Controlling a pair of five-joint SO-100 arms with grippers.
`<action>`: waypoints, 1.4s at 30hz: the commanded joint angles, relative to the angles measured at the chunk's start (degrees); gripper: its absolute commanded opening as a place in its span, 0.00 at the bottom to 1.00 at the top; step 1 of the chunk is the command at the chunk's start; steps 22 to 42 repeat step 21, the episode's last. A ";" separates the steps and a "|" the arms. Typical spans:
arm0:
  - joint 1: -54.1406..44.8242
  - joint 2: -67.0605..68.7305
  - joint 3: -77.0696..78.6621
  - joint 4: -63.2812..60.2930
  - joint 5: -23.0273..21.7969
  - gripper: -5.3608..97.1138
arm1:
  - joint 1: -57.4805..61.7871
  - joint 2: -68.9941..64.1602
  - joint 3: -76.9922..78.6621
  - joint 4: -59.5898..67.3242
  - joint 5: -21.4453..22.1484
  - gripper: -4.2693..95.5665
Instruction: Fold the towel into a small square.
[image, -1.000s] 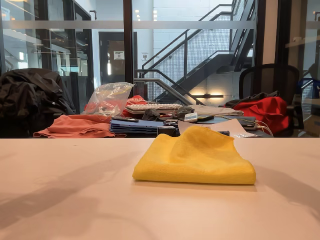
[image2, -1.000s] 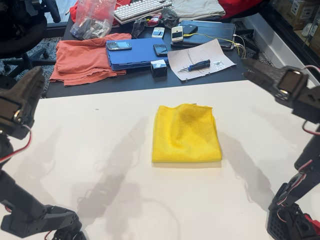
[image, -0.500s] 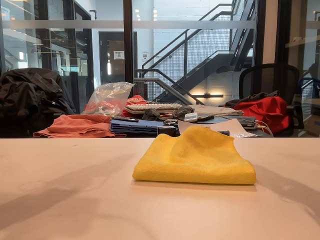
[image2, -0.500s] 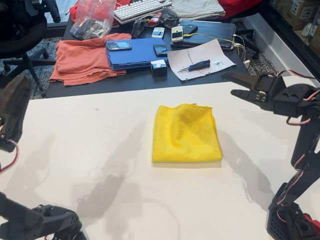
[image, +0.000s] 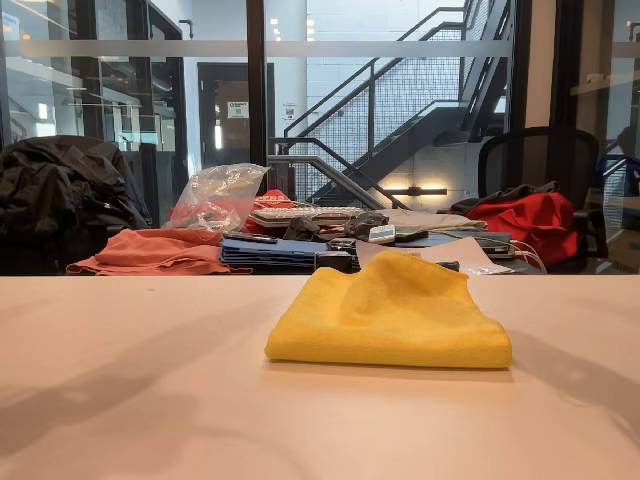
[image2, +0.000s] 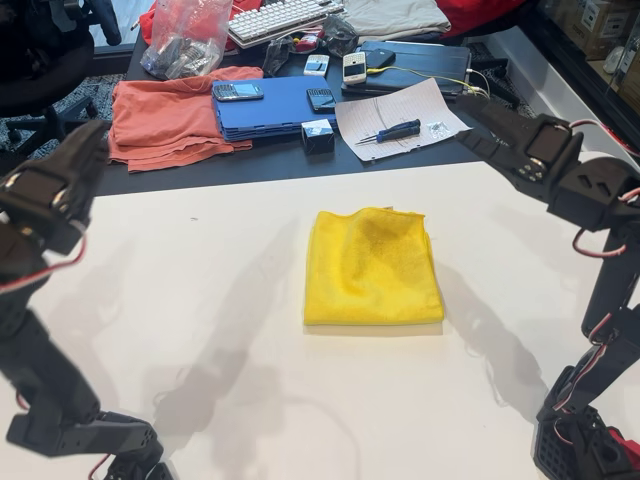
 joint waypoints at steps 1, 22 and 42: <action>0.09 1.32 -0.18 -0.70 0.09 0.33 | 4.66 -2.72 -0.35 -1.58 -0.18 0.15; -4.57 0.97 -0.62 -6.68 -0.62 0.33 | 21.80 -2.99 0.00 -21.27 0.70 0.15; -4.57 0.97 -0.62 -6.68 -0.62 0.33 | 21.80 -2.99 0.00 -21.27 0.70 0.15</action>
